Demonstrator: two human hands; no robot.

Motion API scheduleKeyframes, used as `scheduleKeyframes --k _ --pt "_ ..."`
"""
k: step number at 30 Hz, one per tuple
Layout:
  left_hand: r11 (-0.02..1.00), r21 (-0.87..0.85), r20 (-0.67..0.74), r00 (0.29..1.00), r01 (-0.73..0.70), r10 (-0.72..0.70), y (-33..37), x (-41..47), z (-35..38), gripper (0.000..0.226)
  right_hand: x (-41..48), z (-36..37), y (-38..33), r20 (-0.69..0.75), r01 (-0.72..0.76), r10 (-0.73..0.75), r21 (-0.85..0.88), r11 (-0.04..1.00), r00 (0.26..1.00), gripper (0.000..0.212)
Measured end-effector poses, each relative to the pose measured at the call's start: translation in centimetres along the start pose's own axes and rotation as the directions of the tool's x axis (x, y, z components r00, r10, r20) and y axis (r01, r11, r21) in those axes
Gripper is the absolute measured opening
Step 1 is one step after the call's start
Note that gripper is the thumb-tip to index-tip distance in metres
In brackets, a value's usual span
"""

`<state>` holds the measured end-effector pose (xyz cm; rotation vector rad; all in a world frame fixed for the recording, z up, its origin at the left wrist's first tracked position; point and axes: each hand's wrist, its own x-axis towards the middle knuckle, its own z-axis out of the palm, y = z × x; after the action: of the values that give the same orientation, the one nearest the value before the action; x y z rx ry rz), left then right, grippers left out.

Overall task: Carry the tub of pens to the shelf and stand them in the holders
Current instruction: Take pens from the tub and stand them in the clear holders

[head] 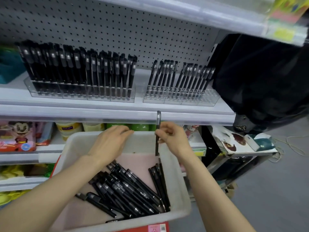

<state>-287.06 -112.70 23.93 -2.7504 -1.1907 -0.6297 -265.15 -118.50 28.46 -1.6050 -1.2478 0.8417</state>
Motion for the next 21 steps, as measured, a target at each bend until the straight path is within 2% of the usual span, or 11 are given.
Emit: scheduleKeyframes --k 2,5,10,12,18,21 --pt "0.999 0.019 -0.026 0.998 -0.05 0.05 0.8 1.7 -1.1 0.048 1.2 -2.2 -1.0 -0.049 0.059 -0.057 0.049 0.997 0.997 0.009" --pt "0.995 0.009 -0.087 0.991 -0.097 0.097 2.6 5.2 -2.2 0.049 3.0 -5.4 -2.1 -0.137 0.098 -0.091 0.049 0.994 0.986 0.012" --pt "0.988 0.05 -0.151 0.977 -0.145 0.151 6.1 11.8 -2.5 0.067 5.0 -10.7 -2.8 -0.249 0.167 -0.152 0.041 0.985 0.957 0.013" --pt "0.989 0.055 -0.186 0.971 -0.14 0.148 7.5 14.3 -2.4 0.067 5.8 -13.0 -2.9 -0.298 0.181 -0.164 0.03 0.983 0.94 0.014" --pt "0.989 0.081 -0.209 0.968 -0.127 0.142 9.2 18.7 -0.5 0.053 9.5 -19.7 -3.7 -0.523 0.245 -0.265 -0.109 0.963 0.81 0.015" --pt "0.991 0.102 -0.213 0.971 -0.088 0.108 9.3 19.1 0.2 0.052 11.7 -21.3 -4.0 -0.572 0.265 -0.298 -0.142 0.954 0.764 0.013"
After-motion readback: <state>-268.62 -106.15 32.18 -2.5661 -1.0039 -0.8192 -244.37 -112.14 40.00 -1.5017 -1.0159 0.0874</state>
